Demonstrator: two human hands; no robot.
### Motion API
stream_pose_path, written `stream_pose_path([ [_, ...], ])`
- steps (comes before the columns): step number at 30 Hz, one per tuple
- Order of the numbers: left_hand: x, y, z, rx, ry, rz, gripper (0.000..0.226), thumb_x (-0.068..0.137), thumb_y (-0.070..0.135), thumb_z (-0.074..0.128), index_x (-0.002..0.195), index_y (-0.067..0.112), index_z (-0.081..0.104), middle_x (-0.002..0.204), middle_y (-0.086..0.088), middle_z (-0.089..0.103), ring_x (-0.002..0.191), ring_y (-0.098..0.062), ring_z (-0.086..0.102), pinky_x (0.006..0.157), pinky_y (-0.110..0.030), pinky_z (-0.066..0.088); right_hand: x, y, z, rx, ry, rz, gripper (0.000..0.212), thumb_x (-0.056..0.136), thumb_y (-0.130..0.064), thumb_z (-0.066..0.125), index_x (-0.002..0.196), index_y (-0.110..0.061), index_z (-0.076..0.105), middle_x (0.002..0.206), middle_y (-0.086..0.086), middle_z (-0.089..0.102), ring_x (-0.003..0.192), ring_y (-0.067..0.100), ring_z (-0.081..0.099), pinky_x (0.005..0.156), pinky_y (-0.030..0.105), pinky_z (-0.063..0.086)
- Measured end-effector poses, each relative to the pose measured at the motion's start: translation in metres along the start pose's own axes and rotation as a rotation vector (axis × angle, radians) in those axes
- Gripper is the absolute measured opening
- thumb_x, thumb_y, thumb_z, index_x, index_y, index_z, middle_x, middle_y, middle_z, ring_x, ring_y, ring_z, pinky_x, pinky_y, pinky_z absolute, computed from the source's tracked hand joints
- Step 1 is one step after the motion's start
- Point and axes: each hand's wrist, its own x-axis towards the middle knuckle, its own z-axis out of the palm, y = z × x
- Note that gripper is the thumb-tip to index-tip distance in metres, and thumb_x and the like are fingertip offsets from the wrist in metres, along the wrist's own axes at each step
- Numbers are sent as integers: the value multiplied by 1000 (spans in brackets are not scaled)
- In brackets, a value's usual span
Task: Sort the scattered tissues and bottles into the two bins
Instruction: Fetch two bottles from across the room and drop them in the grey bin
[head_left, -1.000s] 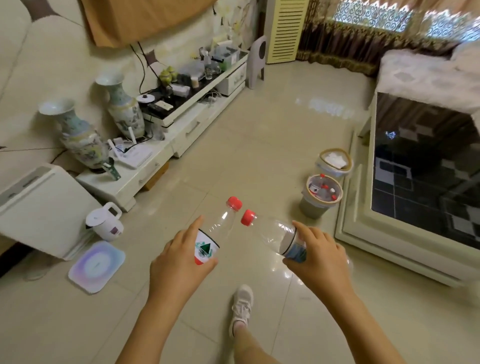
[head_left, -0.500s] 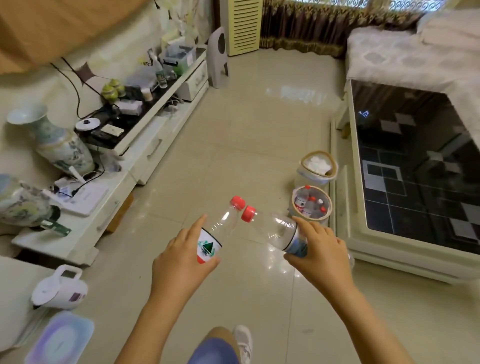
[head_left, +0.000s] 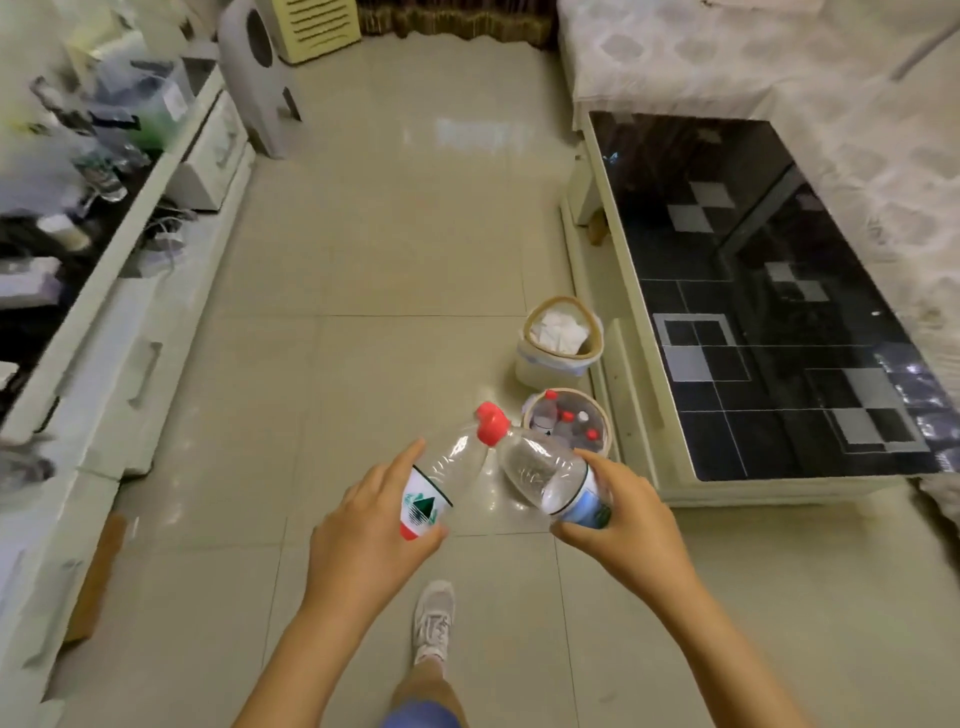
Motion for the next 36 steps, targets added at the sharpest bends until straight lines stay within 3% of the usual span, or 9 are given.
stream_pose_path([
  [6, 123, 13, -11, -43, -125, 150, 85, 75, 56, 65, 143, 54, 14, 139, 23, 41, 120, -8, 49, 81, -28, 49, 79, -2, -9, 95, 104, 142, 65, 56, -43, 74, 114, -53, 44, 104, -21, 62, 99, 8, 60, 80, 41, 54],
  [16, 292, 68, 18, -129, -278, 304, 88, 73, 50, 71, 143, 53, 18, 132, 25, 45, 113, -3, 51, 81, -24, 47, 213, 25, -13, 325, 183, 322, 73, 53, -48, 78, 120, -41, 50, 113, -15, 63, 99, 17, 64, 72, 46, 58],
  [21, 360, 86, 29, -124, -336, 361, 87, 74, 51, 70, 144, 51, 18, 131, 25, 45, 114, -2, 49, 81, -22, 46, 269, 34, -19, 423, 220, 382, 66, 51, -42, 77, 111, -50, 49, 111, -18, 60, 98, 11, 62, 70, 43, 58],
  [24, 397, 101, 41, -163, -390, 410, 86, 73, 46, 74, 141, 53, 23, 129, 35, 40, 118, 1, 44, 81, -18, 41, 293, 43, -17, 455, 243, 448, 67, 49, -46, 76, 108, -53, 45, 119, -12, 57, 106, 11, 58, 74, 30, 57],
  [26, 419, 110, 55, -215, -457, 415, 86, 70, 42, 77, 137, 58, 25, 119, 43, 37, 115, -3, 46, 83, -23, 46, 307, 46, -16, 492, 279, 502, 68, 46, -48, 75, 106, -51, 44, 123, -8, 55, 109, 12, 57, 78, 26, 54],
  [28, 438, 118, 74, -271, -531, 393, 89, 65, 40, 78, 137, 56, 27, 109, 37, 45, 109, -8, 50, 76, -33, 55, 320, 49, -15, 531, 341, 554, 64, 42, -51, 71, 101, -48, 46, 118, -7, 57, 106, 9, 58, 81, 23, 51],
  [30, 457, 128, 91, -311, -597, 414, 87, 62, 38, 79, 135, 53, 33, 106, 28, 53, 106, -9, 54, 76, -33, 56, 332, 56, -12, 580, 399, 595, 62, 41, -51, 69, 97, -46, 46, 112, -6, 60, 101, 9, 59, 81, 23, 49],
  [33, 486, 146, 112, -385, -689, 457, 74, 59, 38, 78, 123, 50, 44, 104, 21, 63, 95, -3, 64, 73, -22, 54, 347, 68, -3, 620, 476, 650, 65, 49, -32, 80, 102, -44, 45, 114, -4, 59, 103, 12, 59, 88, 35, 52],
  [36, 510, 154, 135, -399, -787, 489, 72, 55, 39, 77, 122, 41, 50, 103, 18, 65, 88, -1, 65, 67, -26, 56, 359, 81, 11, 675, 589, 687, 74, 59, -11, 84, 116, -37, 45, 113, -13, 59, 106, 10, 59, 88, 31, 51],
])
